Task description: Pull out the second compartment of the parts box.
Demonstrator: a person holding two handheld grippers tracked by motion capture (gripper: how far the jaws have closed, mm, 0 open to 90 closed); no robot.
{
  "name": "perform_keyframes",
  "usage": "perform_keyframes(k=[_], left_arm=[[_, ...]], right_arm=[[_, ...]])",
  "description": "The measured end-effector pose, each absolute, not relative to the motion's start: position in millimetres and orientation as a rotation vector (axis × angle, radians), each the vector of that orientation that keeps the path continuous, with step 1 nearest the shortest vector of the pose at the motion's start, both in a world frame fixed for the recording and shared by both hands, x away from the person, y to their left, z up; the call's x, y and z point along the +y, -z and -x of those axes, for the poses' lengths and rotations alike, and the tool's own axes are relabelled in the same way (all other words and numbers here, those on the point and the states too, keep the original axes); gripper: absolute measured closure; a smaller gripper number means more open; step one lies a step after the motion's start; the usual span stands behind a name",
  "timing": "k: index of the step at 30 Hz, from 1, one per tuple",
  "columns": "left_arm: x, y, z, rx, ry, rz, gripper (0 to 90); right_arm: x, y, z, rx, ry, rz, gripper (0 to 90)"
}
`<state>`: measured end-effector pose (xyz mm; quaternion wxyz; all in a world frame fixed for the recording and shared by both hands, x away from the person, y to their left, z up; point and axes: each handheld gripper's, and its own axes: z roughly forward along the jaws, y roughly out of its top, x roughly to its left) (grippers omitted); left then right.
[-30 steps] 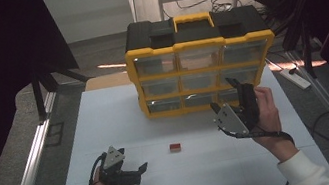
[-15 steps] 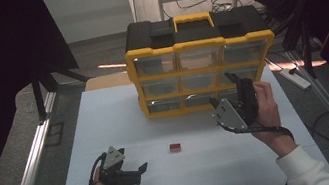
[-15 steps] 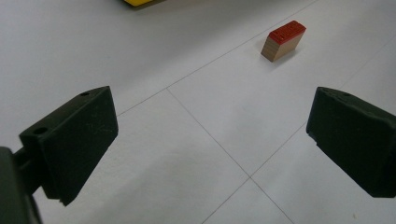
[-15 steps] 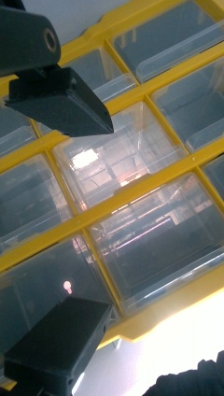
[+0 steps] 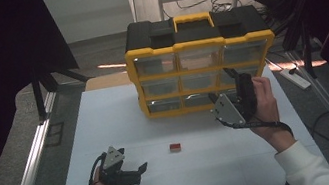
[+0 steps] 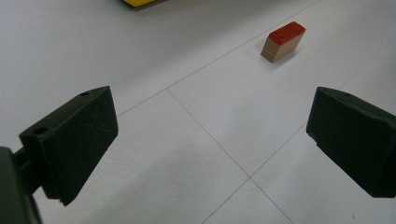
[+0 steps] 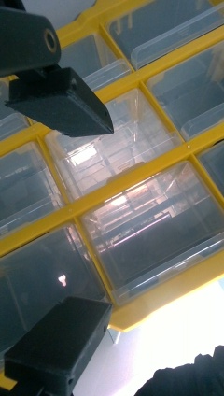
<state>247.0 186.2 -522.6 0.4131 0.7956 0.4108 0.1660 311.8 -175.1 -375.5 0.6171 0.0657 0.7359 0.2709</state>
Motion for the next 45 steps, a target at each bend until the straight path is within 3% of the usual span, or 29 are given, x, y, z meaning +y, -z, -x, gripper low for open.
perform_keyframes(k=[45], left_arm=[[186.4, 522.8, -247.3, 1.031, -0.418, -2.006, 2.1]], right_arm=[[-162.7, 356.5, -340.7, 1.657, -0.586, -0.132, 13.8]])
